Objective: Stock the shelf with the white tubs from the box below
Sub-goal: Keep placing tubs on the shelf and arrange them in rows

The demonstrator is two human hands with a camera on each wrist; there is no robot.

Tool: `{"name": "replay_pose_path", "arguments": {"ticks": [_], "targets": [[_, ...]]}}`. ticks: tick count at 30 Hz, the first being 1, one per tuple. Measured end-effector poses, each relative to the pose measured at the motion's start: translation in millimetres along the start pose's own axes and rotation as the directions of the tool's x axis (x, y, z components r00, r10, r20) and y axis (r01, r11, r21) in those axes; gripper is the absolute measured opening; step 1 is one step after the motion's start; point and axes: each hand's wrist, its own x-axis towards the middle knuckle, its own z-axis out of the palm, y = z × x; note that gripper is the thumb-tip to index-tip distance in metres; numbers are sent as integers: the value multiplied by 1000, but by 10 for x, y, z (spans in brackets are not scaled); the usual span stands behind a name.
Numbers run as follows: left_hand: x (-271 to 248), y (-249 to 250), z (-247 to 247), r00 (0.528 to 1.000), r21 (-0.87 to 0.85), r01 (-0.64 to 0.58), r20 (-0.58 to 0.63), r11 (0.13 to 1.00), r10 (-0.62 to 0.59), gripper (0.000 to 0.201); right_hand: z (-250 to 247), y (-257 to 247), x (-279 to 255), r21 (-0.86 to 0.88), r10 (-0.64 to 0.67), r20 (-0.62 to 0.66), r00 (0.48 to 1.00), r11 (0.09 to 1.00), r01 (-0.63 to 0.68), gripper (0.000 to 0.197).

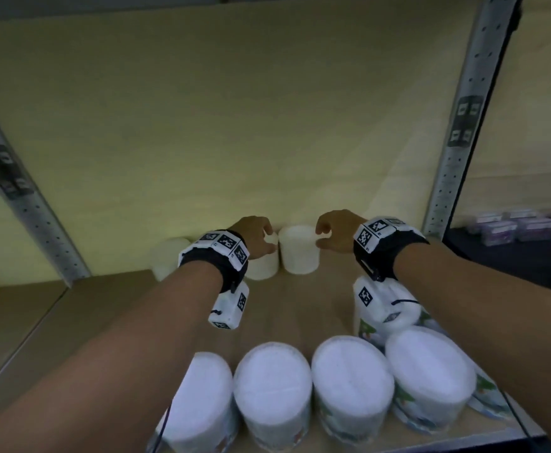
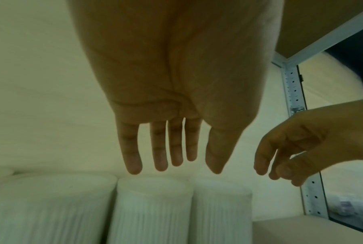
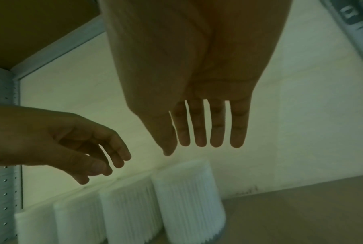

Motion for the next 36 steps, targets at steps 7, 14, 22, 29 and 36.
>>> {"name": "replay_pose_path", "arguments": {"ticks": [7, 14, 22, 29, 36], "targets": [[286, -324, 132, 999, -26, -4, -53, 1000, 2, 49, 38, -151, 468, -59, 31, 43, 999, 998, -28, 48], [419, -494, 254, 997, -47, -31, -71, 998, 28, 50, 132, -245, 736, -121, 67, 119, 991, 991, -53, 62], [453, -486, 270, 993, -53, -57, -110, 997, 51, 45, 150, -285, 763, -182, 57, 118, 991, 983, -35, 57], [452, -502, 277, 991, -78, -63, -120, 995, 54, 45, 113, -290, 734, -198, 40, 153, 988, 980, -9, 54], [457, -514, 296, 992, -101, -56, -120, 993, 44, 45, 79, -326, 726, -105, 17, 139, 990, 994, -2, 48]]}}
